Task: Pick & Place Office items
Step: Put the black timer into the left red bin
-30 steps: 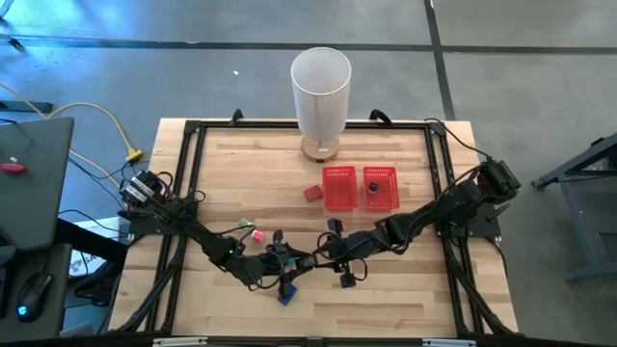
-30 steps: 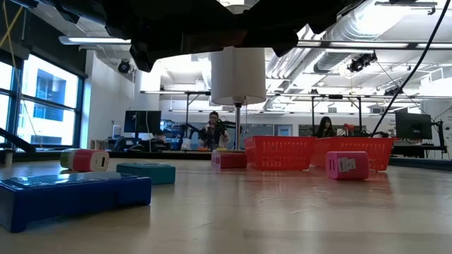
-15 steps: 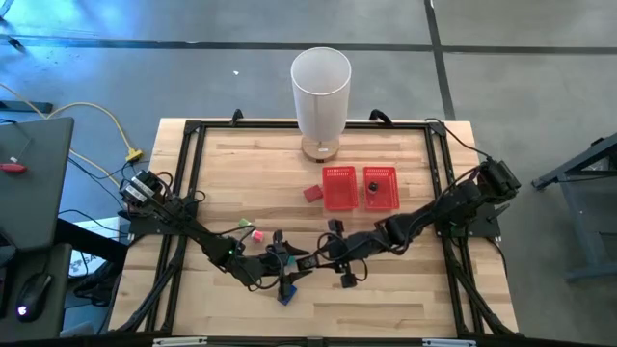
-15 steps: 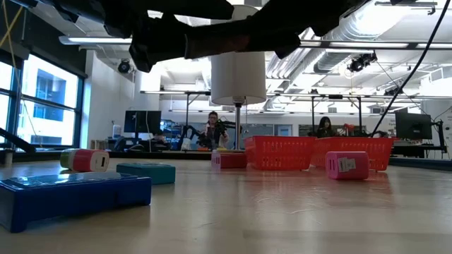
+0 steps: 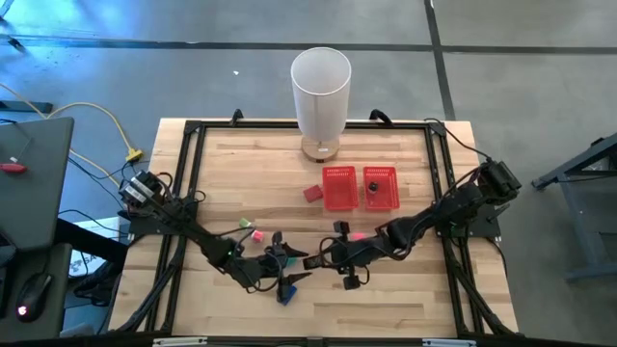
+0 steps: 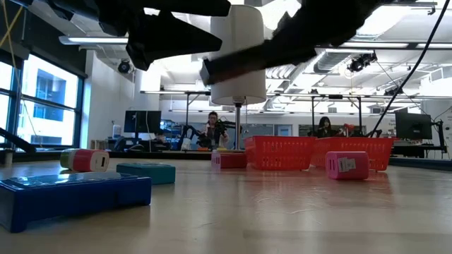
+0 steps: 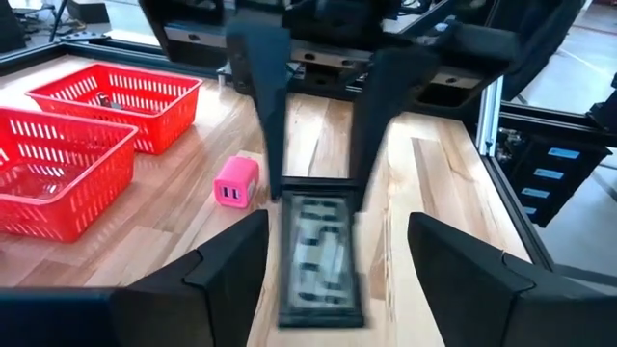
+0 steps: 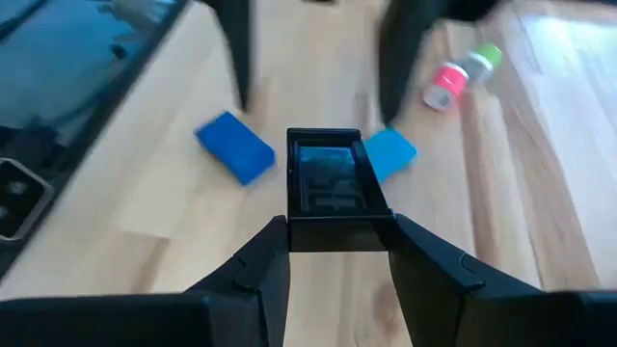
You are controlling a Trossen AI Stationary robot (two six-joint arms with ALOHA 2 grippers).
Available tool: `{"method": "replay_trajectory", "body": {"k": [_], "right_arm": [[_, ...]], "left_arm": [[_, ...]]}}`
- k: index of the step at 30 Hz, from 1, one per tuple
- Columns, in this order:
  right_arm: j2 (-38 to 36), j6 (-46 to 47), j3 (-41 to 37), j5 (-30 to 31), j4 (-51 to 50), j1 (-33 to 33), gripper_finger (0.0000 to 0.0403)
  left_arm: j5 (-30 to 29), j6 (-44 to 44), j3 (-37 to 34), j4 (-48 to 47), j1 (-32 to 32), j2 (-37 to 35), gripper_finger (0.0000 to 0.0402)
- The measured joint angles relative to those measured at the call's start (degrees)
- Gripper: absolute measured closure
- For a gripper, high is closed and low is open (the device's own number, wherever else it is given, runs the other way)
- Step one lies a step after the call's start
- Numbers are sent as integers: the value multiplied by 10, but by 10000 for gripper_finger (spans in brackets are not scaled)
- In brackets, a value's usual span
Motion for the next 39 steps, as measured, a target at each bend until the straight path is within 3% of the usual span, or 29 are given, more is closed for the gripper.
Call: {"method": "replay_trajectory", "body": {"k": [18,27,39], "right_arm": [[0,120,0,147,-160,0,265],[-15,160,0,185,-197,-14,265],[-100,199,1,198,-284,-70,265]], "left_arm": [[5,-9,0,-13,-6,0,159],[18,-11,0,-36,-7,0,159],[19,-11,0,-52,-15,0,159]]}}
